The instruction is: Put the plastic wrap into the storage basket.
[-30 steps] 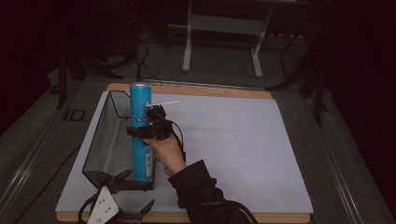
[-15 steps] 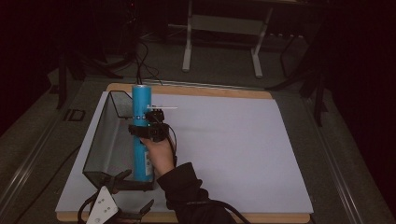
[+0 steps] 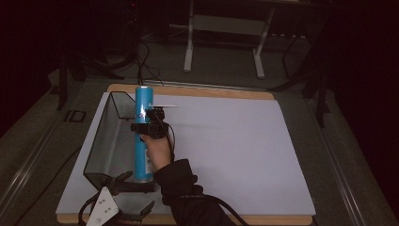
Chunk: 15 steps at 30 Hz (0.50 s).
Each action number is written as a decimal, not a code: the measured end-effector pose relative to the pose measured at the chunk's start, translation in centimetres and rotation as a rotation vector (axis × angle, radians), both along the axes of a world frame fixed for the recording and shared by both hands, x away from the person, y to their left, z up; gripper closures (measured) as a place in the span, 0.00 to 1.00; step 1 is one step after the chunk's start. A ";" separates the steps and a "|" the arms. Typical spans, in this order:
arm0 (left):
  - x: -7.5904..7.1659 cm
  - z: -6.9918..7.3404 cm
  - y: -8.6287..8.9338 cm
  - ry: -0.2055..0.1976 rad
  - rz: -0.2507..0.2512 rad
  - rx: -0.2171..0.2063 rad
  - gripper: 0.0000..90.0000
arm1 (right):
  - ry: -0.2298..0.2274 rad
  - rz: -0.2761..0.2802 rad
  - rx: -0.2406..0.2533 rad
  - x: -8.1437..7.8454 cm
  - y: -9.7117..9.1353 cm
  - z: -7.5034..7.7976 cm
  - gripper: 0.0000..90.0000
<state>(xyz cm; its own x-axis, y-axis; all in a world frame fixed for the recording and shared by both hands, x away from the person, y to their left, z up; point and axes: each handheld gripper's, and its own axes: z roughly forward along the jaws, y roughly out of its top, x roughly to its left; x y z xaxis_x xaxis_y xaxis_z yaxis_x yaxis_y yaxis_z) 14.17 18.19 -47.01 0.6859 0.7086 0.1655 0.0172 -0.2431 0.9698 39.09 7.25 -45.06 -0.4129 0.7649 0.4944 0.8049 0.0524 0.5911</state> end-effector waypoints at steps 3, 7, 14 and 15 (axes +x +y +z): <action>0.0 0.0 0.0 0.001 0.000 -0.002 0.00 | 0.024 -0.014 -0.012 0.5 0.1 -0.4 0.34; 0.1 0.0 0.1 0.005 -0.001 -0.005 0.00 | 0.030 -0.028 -0.031 1.1 0.4 -1.0 0.34; 0.0 -0.1 0.1 0.006 -0.008 0.001 0.00 | -0.032 -0.001 -0.164 1.2 2.0 -1.7 0.32; 0.0 -0.1 0.1 0.007 -0.008 0.000 0.00 | -0.052 0.004 -0.175 1.1 2.2 -1.8 0.31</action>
